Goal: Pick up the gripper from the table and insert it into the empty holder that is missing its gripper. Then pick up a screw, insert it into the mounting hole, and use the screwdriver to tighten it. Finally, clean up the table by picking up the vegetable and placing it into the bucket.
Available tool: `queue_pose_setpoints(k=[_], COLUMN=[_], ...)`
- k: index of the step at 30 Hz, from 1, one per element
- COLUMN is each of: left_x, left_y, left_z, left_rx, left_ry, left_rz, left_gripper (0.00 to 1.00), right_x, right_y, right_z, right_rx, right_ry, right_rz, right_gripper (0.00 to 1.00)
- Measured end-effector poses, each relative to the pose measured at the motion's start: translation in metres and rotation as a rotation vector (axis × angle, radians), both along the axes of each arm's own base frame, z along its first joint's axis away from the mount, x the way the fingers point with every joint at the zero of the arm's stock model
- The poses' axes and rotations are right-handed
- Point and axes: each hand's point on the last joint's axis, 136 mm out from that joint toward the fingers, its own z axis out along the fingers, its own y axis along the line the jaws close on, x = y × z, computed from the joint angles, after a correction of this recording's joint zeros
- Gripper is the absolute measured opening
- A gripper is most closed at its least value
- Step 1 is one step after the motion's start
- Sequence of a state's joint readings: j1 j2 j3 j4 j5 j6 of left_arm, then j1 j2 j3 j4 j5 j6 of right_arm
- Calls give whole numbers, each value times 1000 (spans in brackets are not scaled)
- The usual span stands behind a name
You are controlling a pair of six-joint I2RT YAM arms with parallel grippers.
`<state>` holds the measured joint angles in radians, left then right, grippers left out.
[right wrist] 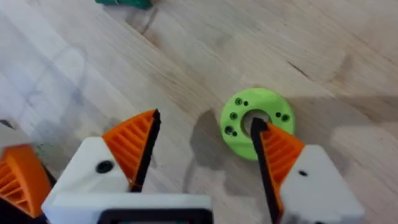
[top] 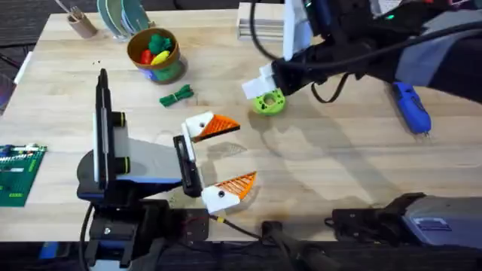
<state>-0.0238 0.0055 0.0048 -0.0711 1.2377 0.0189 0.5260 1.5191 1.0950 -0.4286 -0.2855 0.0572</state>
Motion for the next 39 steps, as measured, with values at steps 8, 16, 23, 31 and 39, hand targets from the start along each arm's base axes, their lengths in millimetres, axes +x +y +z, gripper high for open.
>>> queue_pose_setpoints(k=[8, 16, 23, 31, 39], left_x=[0, 0, 0, 0, 0], left_y=[0, 0, 0, 0, 0], left_z=[0, 0, 0, 0, 0], left_rx=[0, 0, 0, 0, 0], left_ry=[0, 0, 0, 0, 0], left_rz=[0, 0, 0, 0, 0], left_gripper=[993, 993, 993, 993, 993], right_x=[0, -11, -14, -16, -14], right_y=[-9, -7, -4, 3, 0], right_z=[-11, -39, -50, -66, -80], right_rx=[-121, -297, -333, -352, -404], right_ry=[-49, -59, -48, -24, -24], right_rz=[15, 46, 29, 31, 12], right_gripper=[876, 871, 867, 715, 512])
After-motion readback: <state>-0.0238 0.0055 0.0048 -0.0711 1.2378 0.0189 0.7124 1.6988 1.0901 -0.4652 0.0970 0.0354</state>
